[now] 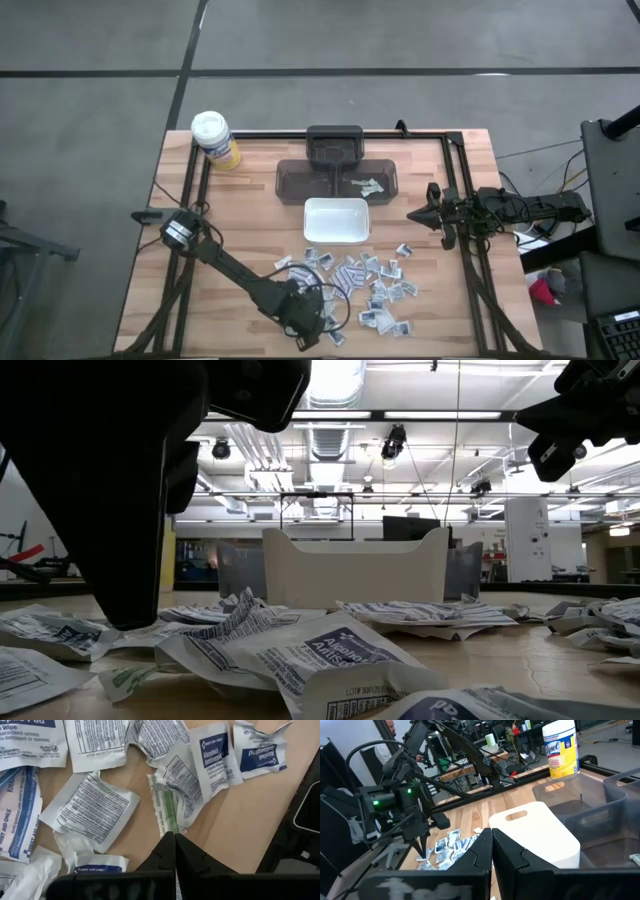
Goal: Pick & Place First Aid Supplies
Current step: Put the alcohol pad into the bottom left black bin
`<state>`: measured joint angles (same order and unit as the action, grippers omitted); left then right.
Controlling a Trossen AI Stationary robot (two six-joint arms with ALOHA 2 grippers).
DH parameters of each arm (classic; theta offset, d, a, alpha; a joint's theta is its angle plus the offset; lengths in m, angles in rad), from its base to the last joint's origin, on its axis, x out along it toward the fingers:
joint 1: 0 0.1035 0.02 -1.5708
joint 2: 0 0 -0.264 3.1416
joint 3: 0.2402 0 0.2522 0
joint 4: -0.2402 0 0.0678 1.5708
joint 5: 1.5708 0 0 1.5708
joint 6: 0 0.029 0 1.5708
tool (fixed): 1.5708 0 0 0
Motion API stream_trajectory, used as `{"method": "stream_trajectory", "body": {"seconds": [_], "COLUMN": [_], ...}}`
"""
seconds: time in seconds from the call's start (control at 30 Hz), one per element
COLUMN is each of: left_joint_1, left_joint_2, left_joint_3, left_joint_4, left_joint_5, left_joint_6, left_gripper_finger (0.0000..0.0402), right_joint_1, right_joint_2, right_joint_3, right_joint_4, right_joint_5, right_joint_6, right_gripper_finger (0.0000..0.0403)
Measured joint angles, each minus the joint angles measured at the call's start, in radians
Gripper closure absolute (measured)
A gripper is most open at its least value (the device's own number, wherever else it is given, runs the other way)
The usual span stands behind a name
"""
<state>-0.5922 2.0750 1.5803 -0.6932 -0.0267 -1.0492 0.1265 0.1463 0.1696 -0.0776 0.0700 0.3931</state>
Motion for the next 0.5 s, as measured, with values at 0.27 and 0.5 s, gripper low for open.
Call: {"method": "stream_trajectory", "body": {"seconds": [0.27, 0.5], "left_joint_1": [0.000, 0.006], "left_joint_2": [-0.006, -0.013], "left_joint_3": [0.010, 0.005], "left_joint_4": [0.058, 0.076], "left_joint_5": [-0.088, -0.103], "left_joint_6": [0.007, -0.049], "left_gripper_finger": [0.0401, 0.0400], "right_joint_1": [0.000, 0.000], "right_joint_2": [0.000, 0.000], "right_joint_3": [0.000, 0.000], "right_joint_4": [0.000, 0.000], "right_joint_5": [0.000, 0.000], "right_joint_6": [0.000, 0.000], "right_gripper_finger": [0.0394, 0.0394]}}
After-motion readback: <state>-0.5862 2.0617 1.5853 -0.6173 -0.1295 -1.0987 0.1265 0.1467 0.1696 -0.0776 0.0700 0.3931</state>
